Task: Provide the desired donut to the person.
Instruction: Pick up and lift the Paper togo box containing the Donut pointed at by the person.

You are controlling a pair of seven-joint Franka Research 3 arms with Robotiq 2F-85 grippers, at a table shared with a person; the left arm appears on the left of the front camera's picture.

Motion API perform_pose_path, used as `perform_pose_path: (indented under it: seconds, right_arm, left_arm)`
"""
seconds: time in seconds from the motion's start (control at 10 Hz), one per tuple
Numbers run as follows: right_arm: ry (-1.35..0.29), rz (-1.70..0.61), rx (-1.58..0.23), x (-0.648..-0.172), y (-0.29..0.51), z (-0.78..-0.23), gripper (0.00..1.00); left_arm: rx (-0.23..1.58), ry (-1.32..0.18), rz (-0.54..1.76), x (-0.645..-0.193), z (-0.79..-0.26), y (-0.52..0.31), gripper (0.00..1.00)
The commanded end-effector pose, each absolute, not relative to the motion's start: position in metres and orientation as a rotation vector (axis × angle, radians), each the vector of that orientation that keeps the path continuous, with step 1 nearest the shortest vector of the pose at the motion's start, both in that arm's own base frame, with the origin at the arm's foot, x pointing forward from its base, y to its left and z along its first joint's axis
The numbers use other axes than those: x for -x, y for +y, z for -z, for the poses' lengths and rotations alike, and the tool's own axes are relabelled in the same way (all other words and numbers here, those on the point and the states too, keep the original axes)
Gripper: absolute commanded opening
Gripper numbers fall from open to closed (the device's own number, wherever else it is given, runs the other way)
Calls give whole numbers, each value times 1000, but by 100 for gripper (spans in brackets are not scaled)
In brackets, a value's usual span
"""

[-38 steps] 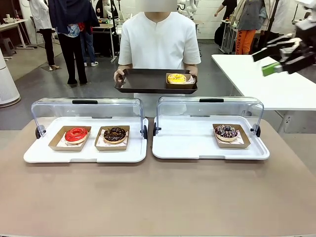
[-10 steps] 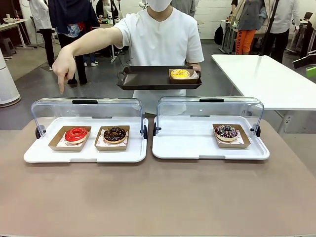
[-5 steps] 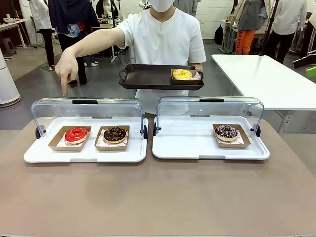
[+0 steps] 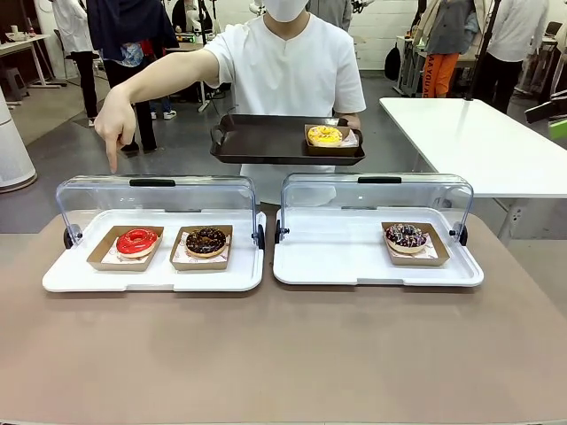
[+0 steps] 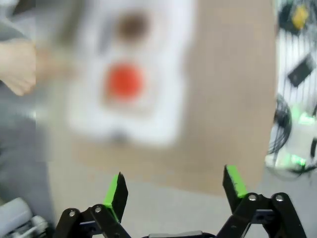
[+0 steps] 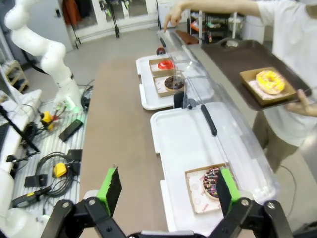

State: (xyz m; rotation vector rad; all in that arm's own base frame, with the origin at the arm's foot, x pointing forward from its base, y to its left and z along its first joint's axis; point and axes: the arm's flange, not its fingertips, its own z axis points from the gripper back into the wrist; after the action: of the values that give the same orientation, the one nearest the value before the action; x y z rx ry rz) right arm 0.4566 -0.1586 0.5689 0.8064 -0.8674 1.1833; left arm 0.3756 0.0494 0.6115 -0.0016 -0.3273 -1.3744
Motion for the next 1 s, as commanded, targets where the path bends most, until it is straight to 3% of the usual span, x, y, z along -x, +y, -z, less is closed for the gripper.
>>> perform_pose_path:
  seconds: [0.0,0.2,0.5,0.9]
  right_arm:
    - [-877,-1178,-811,-456,-158,-567,100]
    - [-877,-1178,-811,-456,-158,-567,100]
    - [-877,-1178,-811,-456,-158,-567,100]
    - [-877,-1178,-811,-456,-158,-567,100]
  left_arm:
    - [-238,-169,1490,-388,-559,32,100]
    - [-234,-70,1568,-411,-513,6,100]
    - [-160,-117,1598,-432,-463,-17,100]
    - [107,-207,1539,-441,-455,-19,100]
